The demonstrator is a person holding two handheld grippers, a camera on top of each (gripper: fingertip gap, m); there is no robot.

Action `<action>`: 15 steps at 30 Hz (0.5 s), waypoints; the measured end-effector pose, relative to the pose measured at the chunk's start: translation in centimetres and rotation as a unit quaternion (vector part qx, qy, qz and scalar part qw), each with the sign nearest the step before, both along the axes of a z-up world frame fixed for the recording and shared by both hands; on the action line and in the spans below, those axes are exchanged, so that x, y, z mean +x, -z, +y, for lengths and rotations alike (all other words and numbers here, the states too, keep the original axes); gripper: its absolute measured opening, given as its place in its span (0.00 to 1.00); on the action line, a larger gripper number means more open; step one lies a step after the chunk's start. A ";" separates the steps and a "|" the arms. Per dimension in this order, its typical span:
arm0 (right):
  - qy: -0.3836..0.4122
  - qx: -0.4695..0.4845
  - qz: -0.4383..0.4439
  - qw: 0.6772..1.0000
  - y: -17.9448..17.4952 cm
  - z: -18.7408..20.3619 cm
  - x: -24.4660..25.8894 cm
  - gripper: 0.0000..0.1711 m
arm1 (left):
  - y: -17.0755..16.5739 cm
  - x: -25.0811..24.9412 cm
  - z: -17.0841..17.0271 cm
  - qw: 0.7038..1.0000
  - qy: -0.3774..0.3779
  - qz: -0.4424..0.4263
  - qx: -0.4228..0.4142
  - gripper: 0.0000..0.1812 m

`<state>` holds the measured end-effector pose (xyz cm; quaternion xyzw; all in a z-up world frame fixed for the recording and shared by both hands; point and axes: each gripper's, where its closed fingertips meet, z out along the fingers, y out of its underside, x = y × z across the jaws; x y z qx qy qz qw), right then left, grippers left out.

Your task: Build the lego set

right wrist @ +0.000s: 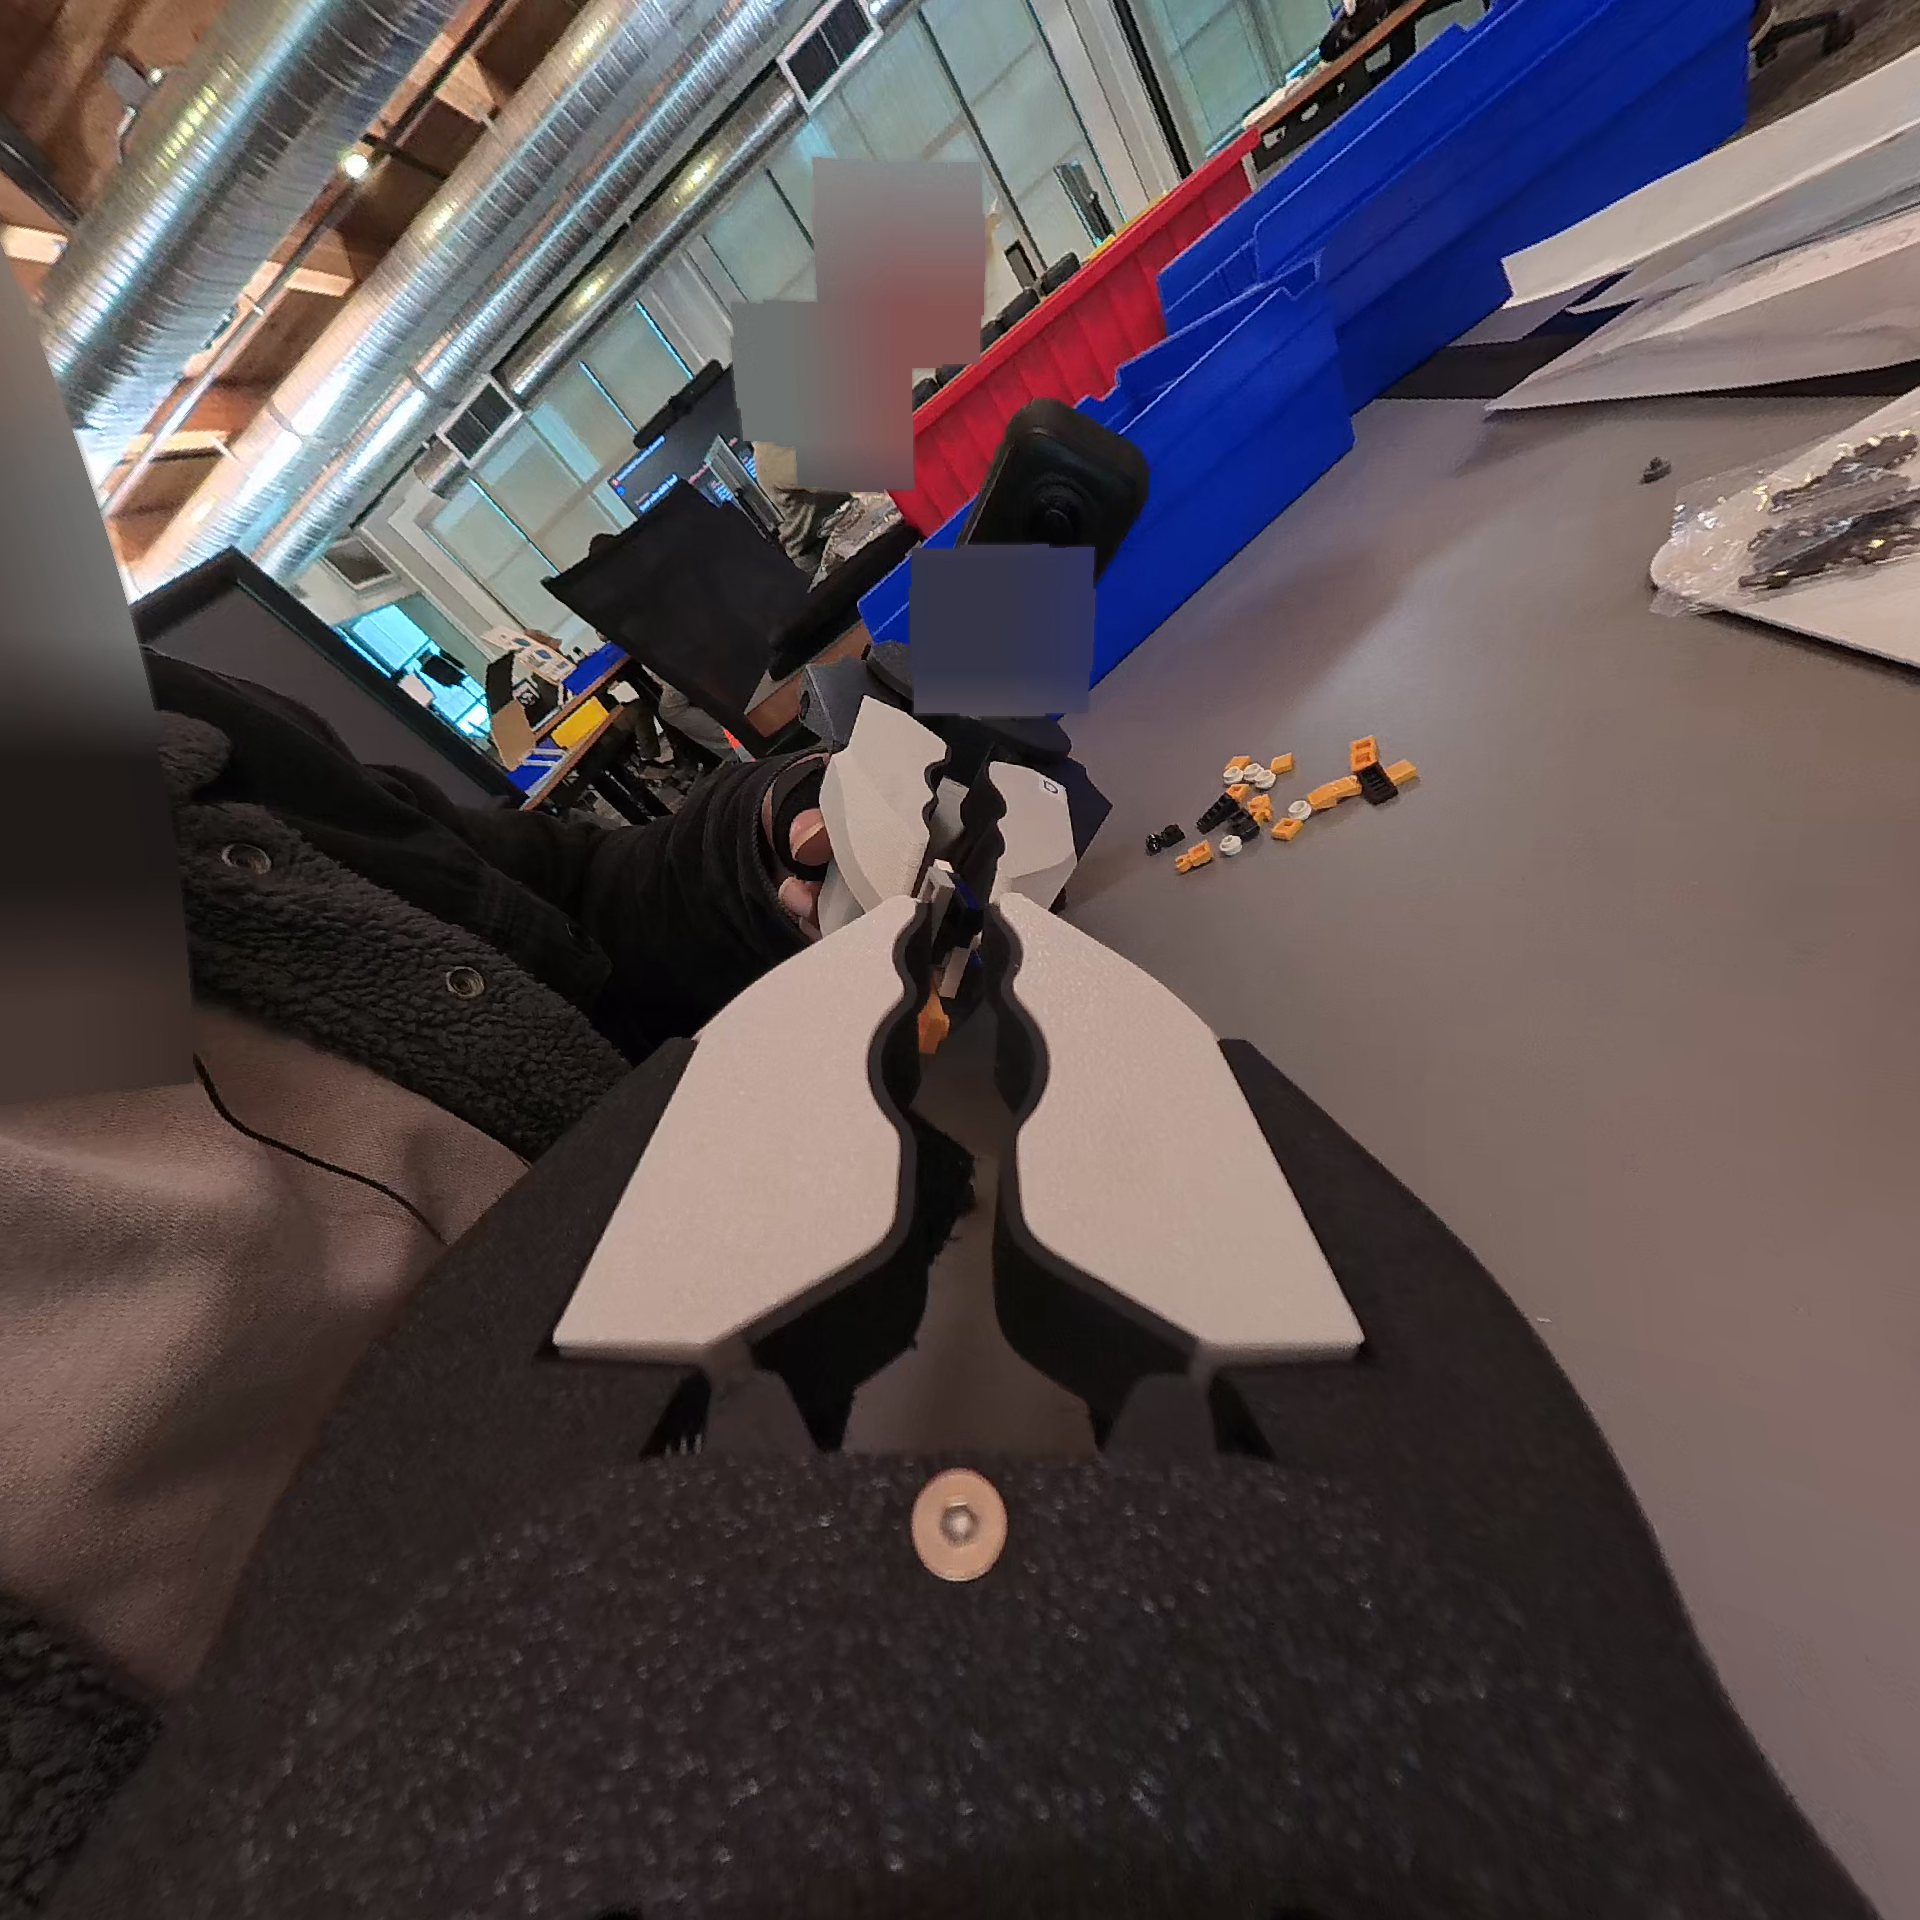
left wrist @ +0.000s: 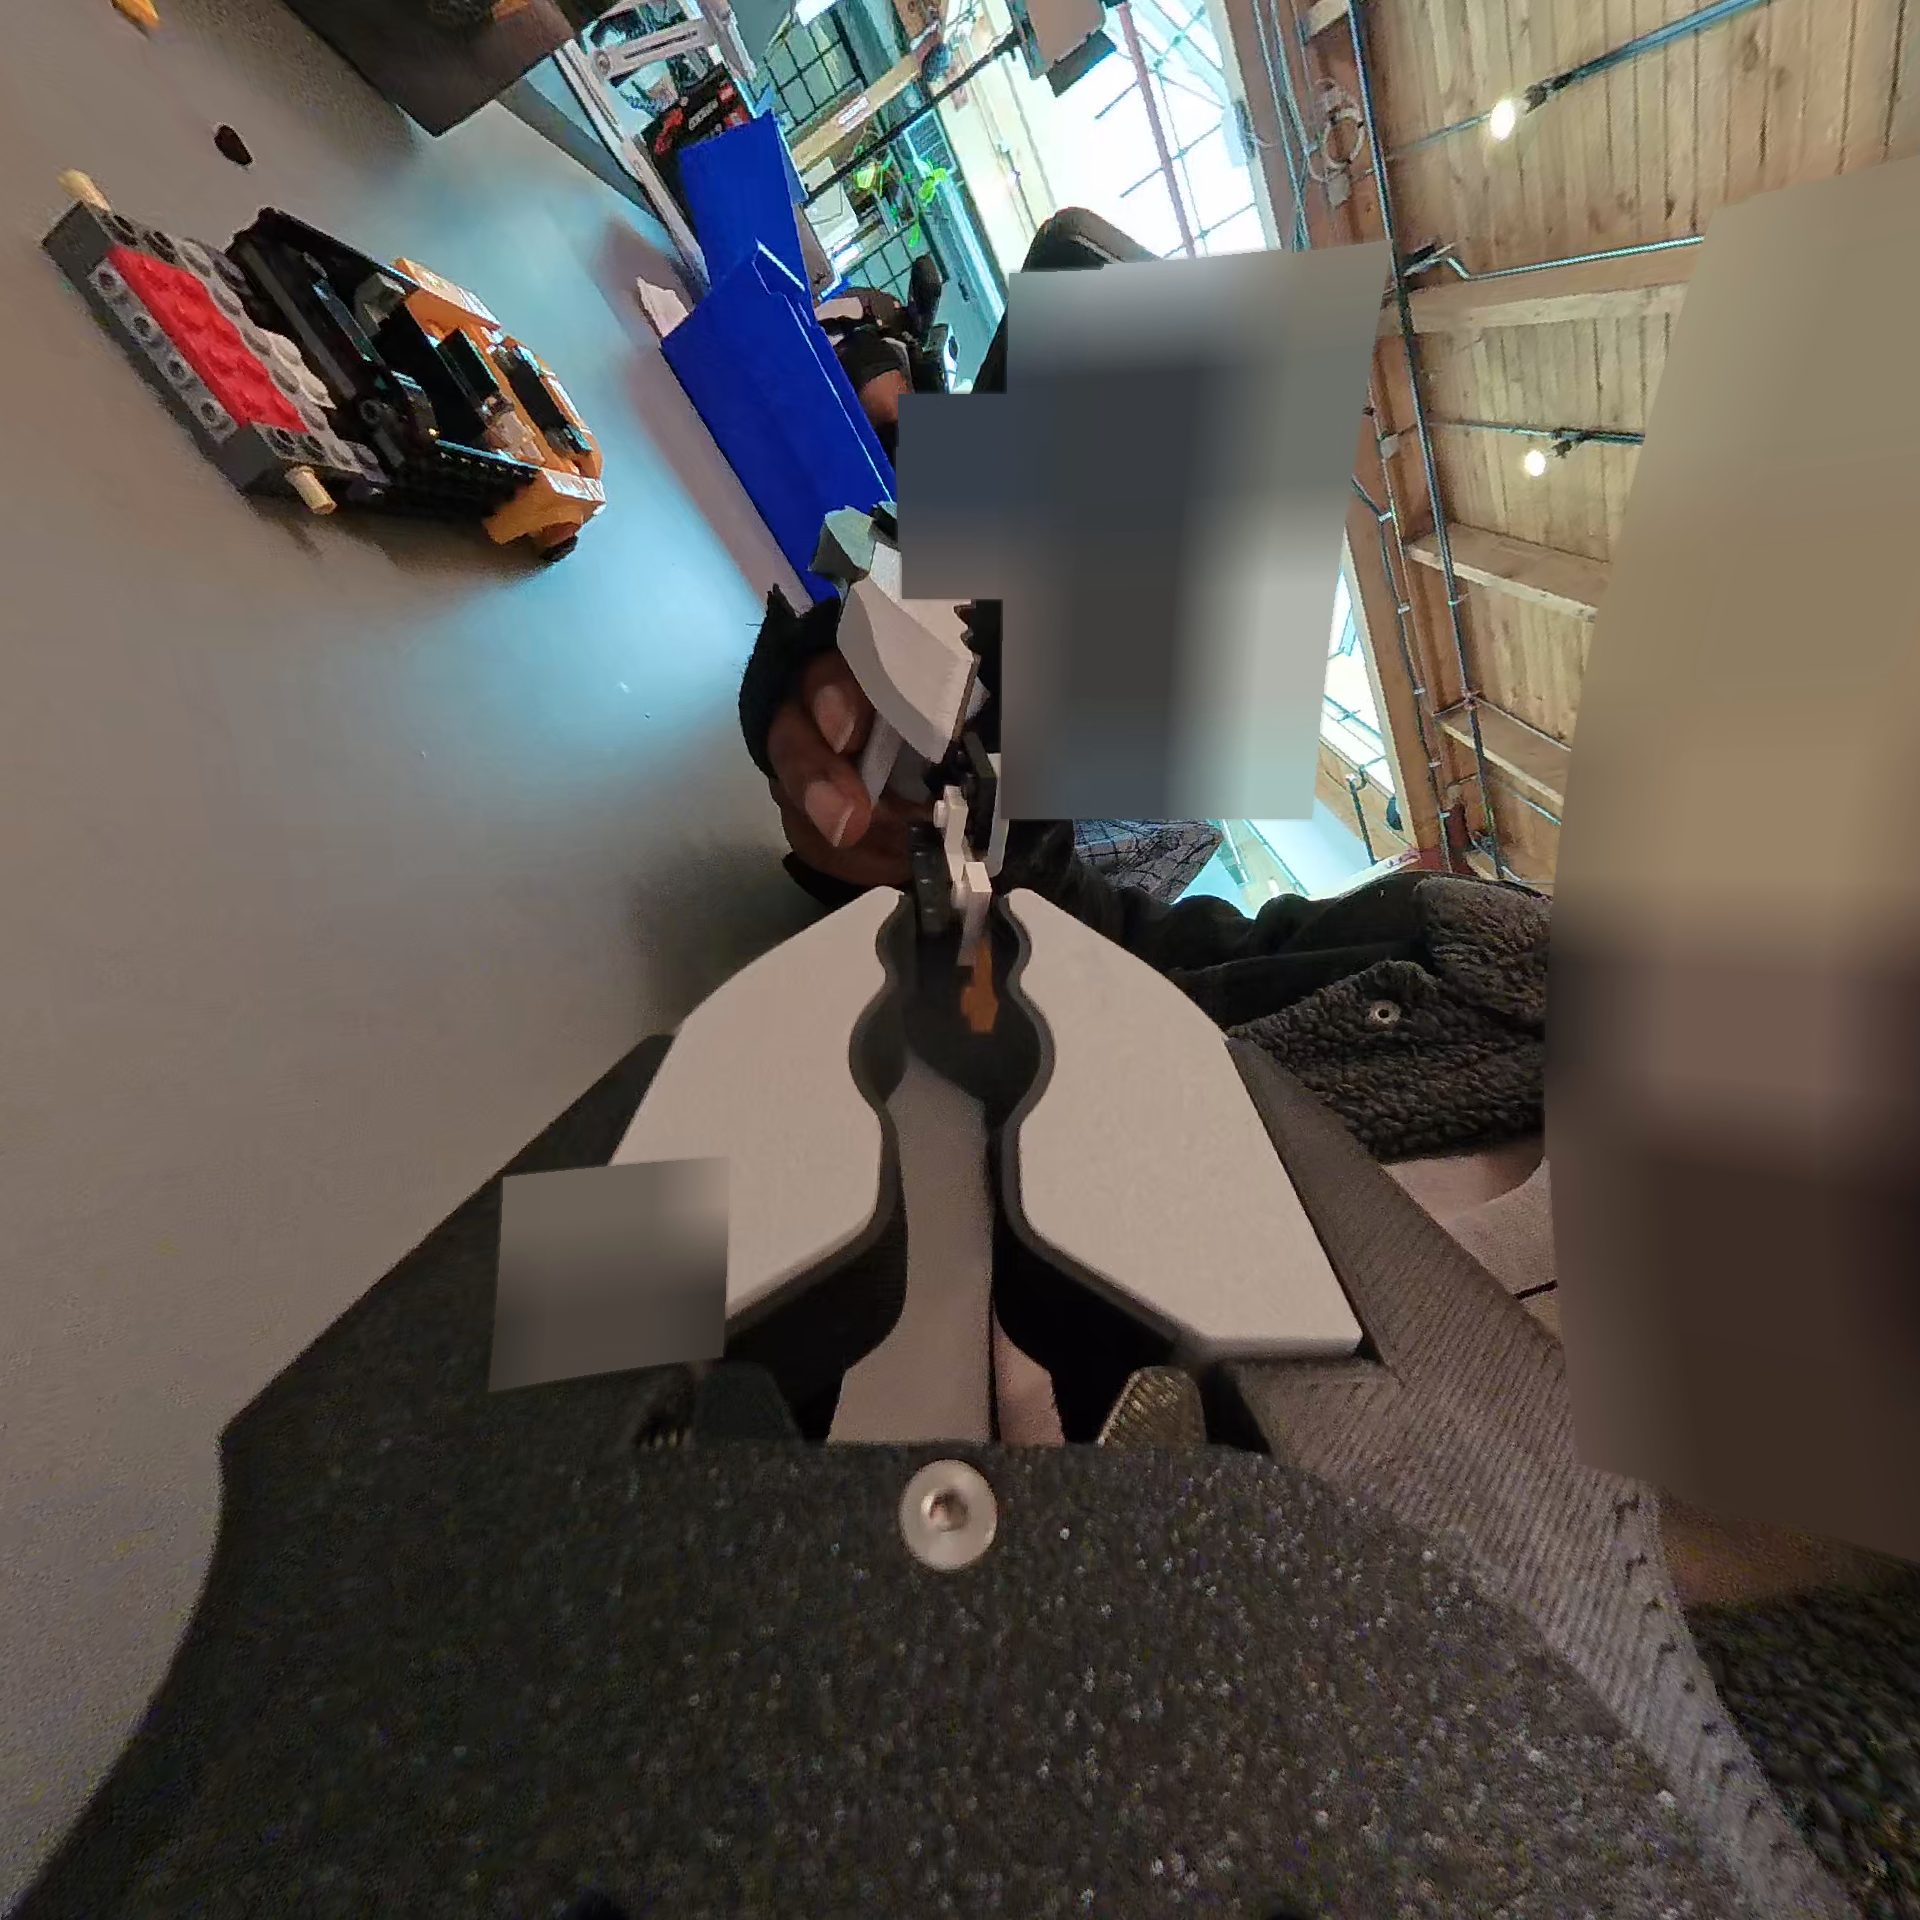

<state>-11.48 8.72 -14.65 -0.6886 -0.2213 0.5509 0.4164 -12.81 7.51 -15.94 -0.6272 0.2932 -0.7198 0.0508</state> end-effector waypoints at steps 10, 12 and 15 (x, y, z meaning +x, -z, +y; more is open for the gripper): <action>-0.003 0.007 0.005 1.000 -0.3 -0.1 -0.1 0.05 | -0.3 -0.1 -0.4 1.000 0.014 -0.016 0.003 0.07; 0.001 0.009 0.000 1.000 -0.2 -0.1 -0.1 0.04 | -0.4 -0.1 -0.5 1.000 0.017 -0.022 -0.003 0.07; -0.001 0.019 -0.001 1.000 -0.5 -0.2 -0.1 0.04 | -0.6 -0.1 -0.5 0.999 0.018 -0.027 -0.008 0.07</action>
